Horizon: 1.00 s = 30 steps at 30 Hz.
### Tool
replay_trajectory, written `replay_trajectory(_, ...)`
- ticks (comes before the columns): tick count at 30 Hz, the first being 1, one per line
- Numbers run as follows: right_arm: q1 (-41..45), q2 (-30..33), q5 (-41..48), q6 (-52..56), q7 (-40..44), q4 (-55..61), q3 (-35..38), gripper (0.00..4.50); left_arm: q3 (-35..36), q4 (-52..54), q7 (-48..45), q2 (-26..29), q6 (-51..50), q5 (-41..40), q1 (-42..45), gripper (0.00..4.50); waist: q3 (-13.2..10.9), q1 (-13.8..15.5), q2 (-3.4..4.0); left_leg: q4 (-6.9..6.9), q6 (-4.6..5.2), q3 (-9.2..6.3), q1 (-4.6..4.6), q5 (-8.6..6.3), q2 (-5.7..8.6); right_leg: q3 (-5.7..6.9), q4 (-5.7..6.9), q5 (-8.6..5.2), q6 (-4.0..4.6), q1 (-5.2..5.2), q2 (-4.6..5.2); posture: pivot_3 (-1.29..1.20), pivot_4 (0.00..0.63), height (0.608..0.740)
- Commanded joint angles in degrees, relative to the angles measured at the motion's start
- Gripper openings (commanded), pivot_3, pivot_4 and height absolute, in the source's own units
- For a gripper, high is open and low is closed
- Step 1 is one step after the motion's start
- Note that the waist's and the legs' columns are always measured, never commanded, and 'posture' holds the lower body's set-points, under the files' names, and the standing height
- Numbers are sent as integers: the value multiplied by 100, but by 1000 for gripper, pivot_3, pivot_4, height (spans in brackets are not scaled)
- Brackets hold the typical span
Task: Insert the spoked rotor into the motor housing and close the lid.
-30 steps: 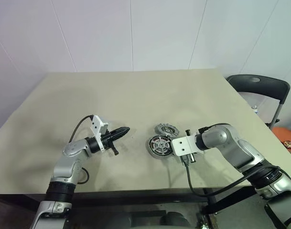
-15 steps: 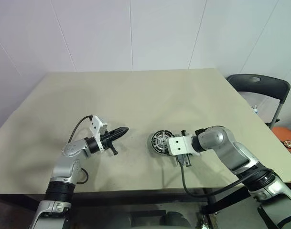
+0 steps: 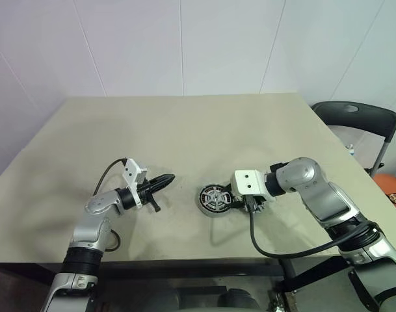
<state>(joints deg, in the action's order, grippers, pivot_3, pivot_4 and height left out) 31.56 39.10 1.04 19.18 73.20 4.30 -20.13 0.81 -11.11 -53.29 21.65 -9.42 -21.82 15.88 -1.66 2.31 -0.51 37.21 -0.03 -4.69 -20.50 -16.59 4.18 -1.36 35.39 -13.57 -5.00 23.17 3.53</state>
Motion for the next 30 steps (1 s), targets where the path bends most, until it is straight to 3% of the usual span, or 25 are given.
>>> replay_trajectory(1,67,-230,1091,1019,-22,36,818,2702,30,61,22,-28,133,20,99,0,0,-2,0,0,0,0,-1,0,0,-2,0,0,0,0,1,0,0,740)
replay_trajectory(5,-285,-207,3167,3345,410,-273,2055,2702,33,51,21,-42,145,37,69,0,1,32,-2,0,1,-8,-2,-1,1,1,-6,0,2,-5,4,0,0,740)
replay_trajectory(11,-1209,-302,4732,5401,163,-457,2917,2702,-1,-68,-4,-84,196,65,127,0,1,3,1,-8,9,-7,-9,-6,1,-2,-16,-7,14,0,8,0,0,740)
replay_trajectory(17,-1951,-554,4904,6394,-965,-270,2952,2702,-31,273,-268,-74,178,-115,134,0,2,3,4,-1,8,0,-7,-5,-1,-7,-5,-4,9,2,7,0,0,740)
replay_trajectory(22,-1824,-837,4435,6737,-2164,-842,3081,2702,-155,781,-695,78,71,-265,53,0,2,-2,5,5,8,4,-9,-5,0,-11,-5,-5,11,0,8,0,0,740)
replay_trajectory(30,-1038,-1008,4412,6528,-2849,-2072,3905,2702,-245,1233,-930,272,-307,-461,-10,0,1,-11,7,24,9,5,12,-5,0,-9,-5,-6,13,-29,3,0,0,740)
